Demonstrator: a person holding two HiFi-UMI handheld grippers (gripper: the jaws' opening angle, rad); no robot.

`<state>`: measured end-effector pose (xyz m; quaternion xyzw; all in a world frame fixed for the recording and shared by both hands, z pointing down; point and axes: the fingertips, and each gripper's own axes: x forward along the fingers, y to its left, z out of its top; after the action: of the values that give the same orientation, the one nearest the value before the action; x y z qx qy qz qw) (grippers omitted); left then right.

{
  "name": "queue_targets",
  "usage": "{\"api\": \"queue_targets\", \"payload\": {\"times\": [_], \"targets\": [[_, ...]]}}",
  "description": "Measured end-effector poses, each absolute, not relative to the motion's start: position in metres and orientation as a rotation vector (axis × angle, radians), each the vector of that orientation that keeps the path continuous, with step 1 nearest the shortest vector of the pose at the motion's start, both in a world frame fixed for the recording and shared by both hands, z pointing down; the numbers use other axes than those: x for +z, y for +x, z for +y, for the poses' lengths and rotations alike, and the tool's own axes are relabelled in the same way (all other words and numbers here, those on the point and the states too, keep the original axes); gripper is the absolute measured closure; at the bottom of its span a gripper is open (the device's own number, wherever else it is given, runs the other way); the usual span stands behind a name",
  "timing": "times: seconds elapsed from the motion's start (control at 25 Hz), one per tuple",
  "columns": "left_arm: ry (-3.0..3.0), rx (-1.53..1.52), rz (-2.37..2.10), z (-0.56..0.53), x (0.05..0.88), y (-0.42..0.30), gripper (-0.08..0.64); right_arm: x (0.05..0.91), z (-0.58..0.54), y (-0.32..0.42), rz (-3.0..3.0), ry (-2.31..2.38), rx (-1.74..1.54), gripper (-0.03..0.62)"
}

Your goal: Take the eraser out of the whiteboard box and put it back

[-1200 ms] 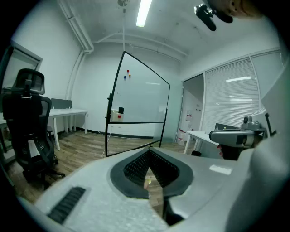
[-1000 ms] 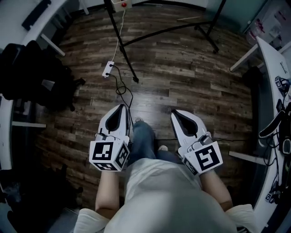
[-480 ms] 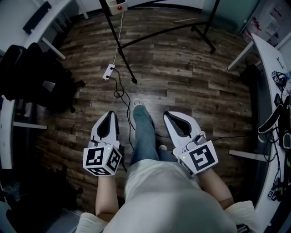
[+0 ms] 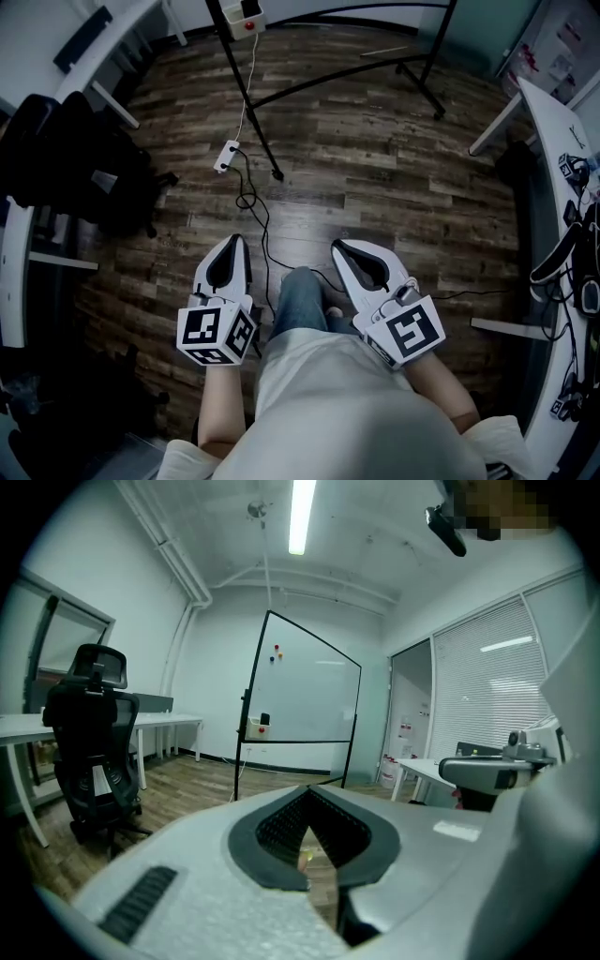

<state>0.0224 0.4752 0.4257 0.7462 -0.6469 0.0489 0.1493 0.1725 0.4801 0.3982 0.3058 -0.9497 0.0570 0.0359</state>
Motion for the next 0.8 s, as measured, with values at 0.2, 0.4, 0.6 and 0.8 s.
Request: {"api": "queue_targets", "payload": {"times": [0.2, 0.4, 0.6, 0.8], "targets": [[2.151, 0.122, -1.858, 0.465, 0.423, 0.022, 0.557, 0.404, 0.481, 0.166, -2.907, 0.898, 0.186, 0.592], [2.143, 0.115, -1.852, 0.455, 0.427, 0.02, 0.557, 0.406, 0.472, 0.157, -2.908, 0.868, 0.193, 0.592], [2.143, 0.105, -1.836, 0.439, 0.435, 0.011, 0.557, 0.408, 0.456, 0.145, -2.904, 0.859, 0.191, 0.591], [2.175, 0.098, -1.808, 0.399, 0.433, 0.002, 0.557, 0.398, 0.414, 0.133, -2.928, 0.913, 0.135, 0.591]]}}
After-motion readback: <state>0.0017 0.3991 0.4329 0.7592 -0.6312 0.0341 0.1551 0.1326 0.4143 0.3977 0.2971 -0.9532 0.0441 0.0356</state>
